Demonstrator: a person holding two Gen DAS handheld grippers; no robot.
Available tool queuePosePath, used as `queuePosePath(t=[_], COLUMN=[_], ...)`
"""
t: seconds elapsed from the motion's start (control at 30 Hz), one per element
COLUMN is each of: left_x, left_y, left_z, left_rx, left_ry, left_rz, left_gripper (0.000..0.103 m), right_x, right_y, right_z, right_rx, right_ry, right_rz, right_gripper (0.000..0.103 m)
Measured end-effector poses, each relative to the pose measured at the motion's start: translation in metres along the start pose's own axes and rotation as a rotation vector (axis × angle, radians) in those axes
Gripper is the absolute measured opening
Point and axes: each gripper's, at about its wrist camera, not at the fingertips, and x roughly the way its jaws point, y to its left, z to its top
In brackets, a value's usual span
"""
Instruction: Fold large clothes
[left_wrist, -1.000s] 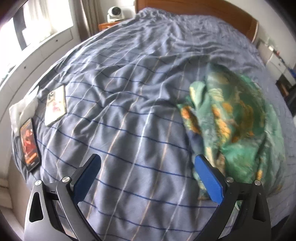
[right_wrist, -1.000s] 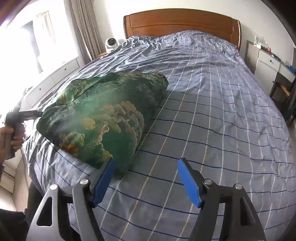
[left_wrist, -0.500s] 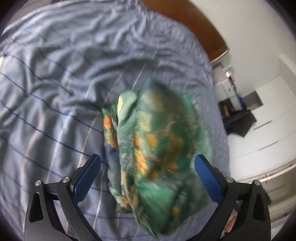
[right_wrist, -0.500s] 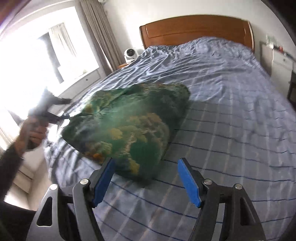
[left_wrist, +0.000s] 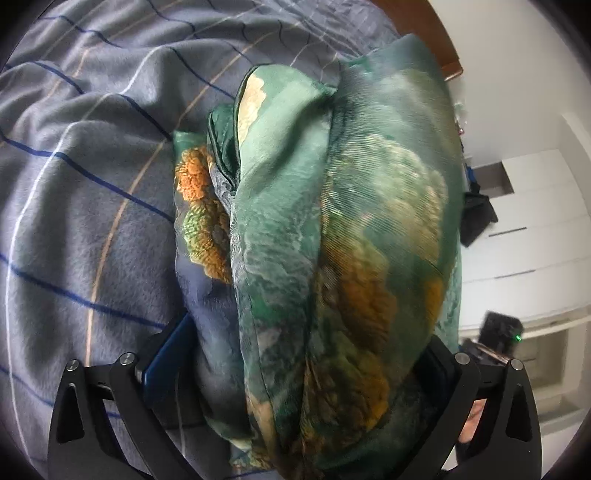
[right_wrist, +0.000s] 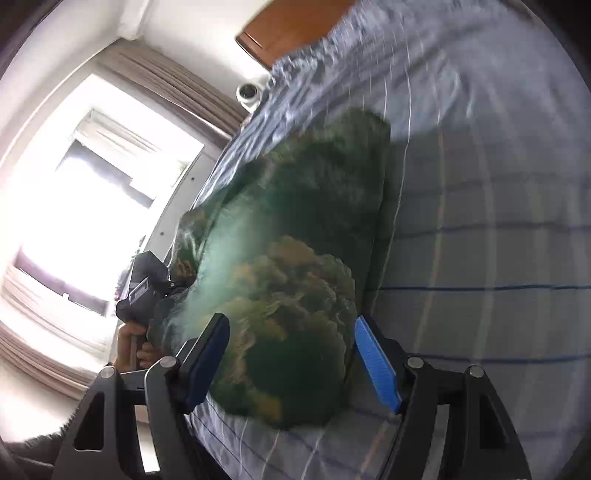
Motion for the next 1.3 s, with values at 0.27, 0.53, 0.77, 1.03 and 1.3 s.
queuePosePath(t=[0.27,0.53,0.77,1.03,1.3], left_x=[0.022,0.009,-0.011,0.017,0.086], left_y=[-0.001,-0.044,-0.094,-0.157,-0.161], left_z=[0.016,0.007,0.011,0.1,0.161], left_rx=[0.016,0.096,0.187,0.267,0.286], left_ry=[0.033,-0.048,-0.143,-0.207,-0.167], left_rz=[-0.031,0.049,0.043,0.097,0.173], left_gripper=[0.103,0.06,0.056,0.056,0.058], right_x=[0.061,0.067,0.032,0.023,0.041], right_y=[-0.02,0.047,0.095,0.065,-0.012], right_z=[0.013,0.016,0.017,0.108,0.188], right_rx=[0.05,-0.287,-0.505,-0.494,-0.39], right_ry=[0.056,0.025,-0.114,-0.17,-0.157], right_rz=[0.08,-0.128,-0.128,-0.095,-0.094], right_gripper=[0.082,0.07,0.068,0.068,0.068])
